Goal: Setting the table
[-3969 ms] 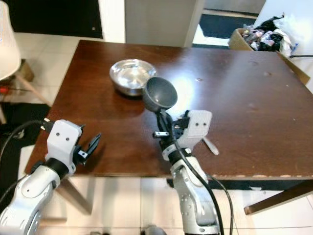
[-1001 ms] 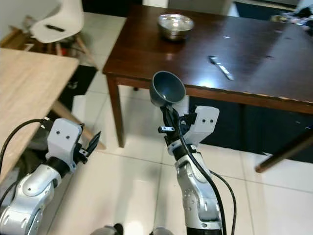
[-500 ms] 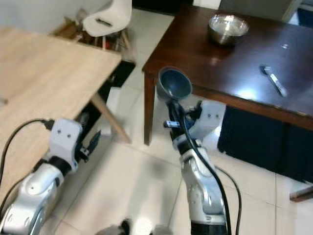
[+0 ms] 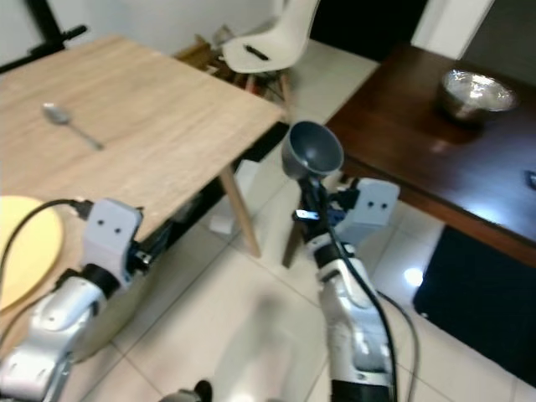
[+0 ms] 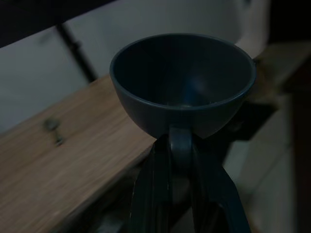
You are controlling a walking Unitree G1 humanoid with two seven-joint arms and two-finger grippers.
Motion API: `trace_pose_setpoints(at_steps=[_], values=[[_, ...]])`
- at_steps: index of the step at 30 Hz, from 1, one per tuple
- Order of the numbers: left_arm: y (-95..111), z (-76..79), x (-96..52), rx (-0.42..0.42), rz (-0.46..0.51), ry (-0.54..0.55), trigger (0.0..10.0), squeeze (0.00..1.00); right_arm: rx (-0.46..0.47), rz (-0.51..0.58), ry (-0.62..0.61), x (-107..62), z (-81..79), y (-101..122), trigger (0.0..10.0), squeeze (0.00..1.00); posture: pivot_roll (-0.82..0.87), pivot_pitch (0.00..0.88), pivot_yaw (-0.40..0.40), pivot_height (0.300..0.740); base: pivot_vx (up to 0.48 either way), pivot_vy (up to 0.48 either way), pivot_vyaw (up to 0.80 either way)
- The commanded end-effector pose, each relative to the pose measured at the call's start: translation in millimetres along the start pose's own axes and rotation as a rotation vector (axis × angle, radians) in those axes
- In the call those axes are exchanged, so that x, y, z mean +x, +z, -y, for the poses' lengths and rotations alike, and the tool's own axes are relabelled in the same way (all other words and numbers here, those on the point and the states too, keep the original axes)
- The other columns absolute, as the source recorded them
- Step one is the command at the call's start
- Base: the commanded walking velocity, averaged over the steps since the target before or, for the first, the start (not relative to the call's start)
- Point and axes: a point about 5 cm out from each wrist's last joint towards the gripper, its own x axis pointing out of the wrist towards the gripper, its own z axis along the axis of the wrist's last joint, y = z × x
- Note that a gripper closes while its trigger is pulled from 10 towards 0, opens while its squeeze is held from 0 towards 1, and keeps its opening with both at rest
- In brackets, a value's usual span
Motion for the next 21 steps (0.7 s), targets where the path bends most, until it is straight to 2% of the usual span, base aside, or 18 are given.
trace_pose_setpoints(at_steps=[1,21], values=[[-3.1,1.8,-1.6,-0.002,-0.013,-0.011,10.0,0.00,0.004,0.000,-0.007,-0.7,2.1,-1.0,10.0,0.00,-0.04,0.032,0.040,0.740,0.000,0.000,0.77],[-4.2,1.4,0.6,0.001,-0.024,-0.013,10.0,0.00,0.009,0.000,-0.007,-0.7,1.9,-3.1,10.0,0.00,-0.04,0.031,0.048,0.740,0.000,0.000,0.77]])
